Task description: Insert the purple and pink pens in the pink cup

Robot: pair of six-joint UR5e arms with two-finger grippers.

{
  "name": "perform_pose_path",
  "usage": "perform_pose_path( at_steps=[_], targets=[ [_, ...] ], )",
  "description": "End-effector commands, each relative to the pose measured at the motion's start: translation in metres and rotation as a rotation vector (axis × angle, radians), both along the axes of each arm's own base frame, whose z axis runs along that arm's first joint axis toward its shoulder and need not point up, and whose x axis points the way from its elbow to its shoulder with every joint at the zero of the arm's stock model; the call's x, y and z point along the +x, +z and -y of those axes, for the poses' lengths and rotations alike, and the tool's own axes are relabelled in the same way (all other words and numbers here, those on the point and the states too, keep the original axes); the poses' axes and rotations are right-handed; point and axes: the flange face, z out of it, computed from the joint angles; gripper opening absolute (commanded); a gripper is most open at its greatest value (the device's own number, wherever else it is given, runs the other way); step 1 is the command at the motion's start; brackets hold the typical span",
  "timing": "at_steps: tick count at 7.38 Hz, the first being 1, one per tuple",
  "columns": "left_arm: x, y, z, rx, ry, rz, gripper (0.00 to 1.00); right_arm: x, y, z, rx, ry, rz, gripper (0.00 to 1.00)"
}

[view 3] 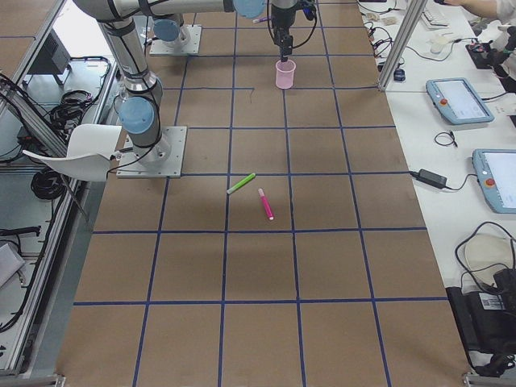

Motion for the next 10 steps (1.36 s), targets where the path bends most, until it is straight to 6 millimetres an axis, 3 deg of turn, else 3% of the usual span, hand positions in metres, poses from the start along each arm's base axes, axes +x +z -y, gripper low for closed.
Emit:
perform_pose_path(
  at_steps=[1,5,7,9,10],
  targets=[
    [0.0,-0.002,0.001,0.002,0.0,0.0,1.0,0.0,-0.001,0.0,0.004,0.001,0.0,1.0],
    [0.0,-0.002,0.005,-0.004,0.0,-0.001,1.0,-0.001,-0.003,-0.001,0.011,-0.004,-0.003,1.0],
    [0.002,-0.004,0.007,-0.005,0.002,0.002,1.0,-0.007,-0.007,-0.001,0.018,0.122,-0.057,1.0],
    [0.004,-0.001,0.005,-0.008,0.008,0.002,1.0,-0.034,-0.03,-0.002,0.087,0.357,-0.049,1.0],
    [0.004,-0.001,0.005,-0.008,0.008,0.001,1.0,-0.068,-0.037,0.003,0.096,0.474,-0.036,1.0]
  ],
)
